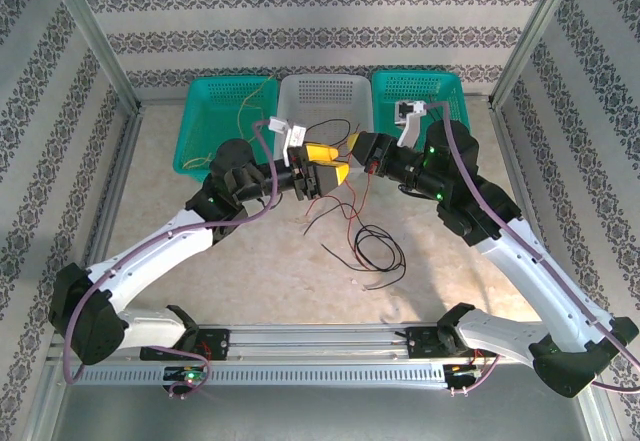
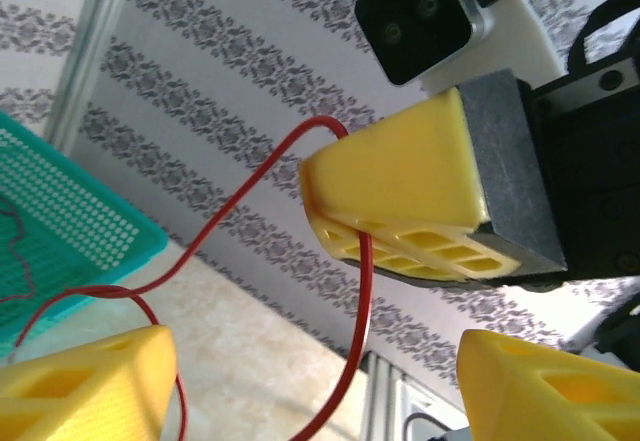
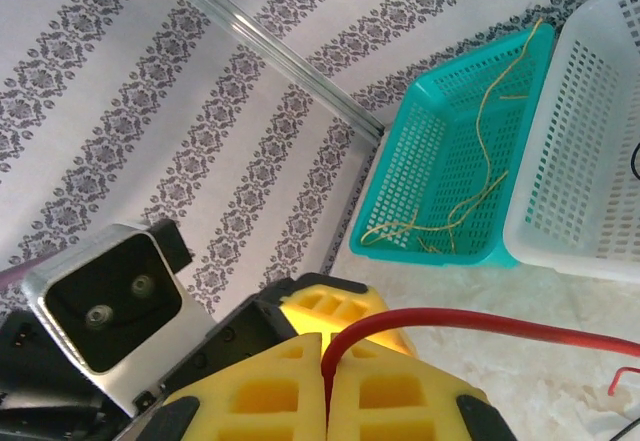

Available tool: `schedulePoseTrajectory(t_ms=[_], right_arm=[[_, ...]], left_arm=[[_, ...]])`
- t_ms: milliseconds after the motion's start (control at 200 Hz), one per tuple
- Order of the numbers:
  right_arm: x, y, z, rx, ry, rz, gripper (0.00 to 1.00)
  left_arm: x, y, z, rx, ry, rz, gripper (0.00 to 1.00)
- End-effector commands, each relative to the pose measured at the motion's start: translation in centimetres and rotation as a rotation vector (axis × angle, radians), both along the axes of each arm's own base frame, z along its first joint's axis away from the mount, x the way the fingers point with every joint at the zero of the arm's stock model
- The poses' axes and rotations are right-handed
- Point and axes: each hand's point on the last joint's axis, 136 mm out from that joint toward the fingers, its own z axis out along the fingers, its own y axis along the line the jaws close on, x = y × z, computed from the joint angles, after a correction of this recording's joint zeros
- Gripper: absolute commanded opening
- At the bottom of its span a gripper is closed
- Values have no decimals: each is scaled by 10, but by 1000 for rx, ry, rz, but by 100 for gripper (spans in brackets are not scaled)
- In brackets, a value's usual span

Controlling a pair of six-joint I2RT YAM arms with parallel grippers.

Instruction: Untangle the cables

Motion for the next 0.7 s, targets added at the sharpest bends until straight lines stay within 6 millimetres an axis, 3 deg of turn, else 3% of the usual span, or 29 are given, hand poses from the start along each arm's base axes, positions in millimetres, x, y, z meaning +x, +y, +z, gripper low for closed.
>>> schedulePoseTrajectory(t_ms=[0, 275, 490, 570, 620, 695], right_arm=[[-3, 1, 7, 37, -9, 12, 0], [-3, 8, 10, 56, -5, 27, 0], [-6, 9, 10, 66, 1, 34, 0], [-7, 8, 7, 64, 8, 32, 0], [-8, 6, 3, 54, 14, 26, 9], [-11, -2, -4, 11, 9, 2, 39]], left_arm=[[-8, -2, -6, 142, -94, 22, 68], [-10, -12, -6, 176, -163, 24, 47], [0, -8, -2, 143, -146, 91, 4], [0, -5, 3, 117, -147, 109, 0], [-1, -4, 5, 111, -140, 111, 0], [2, -2, 6, 113, -117, 128, 0]])
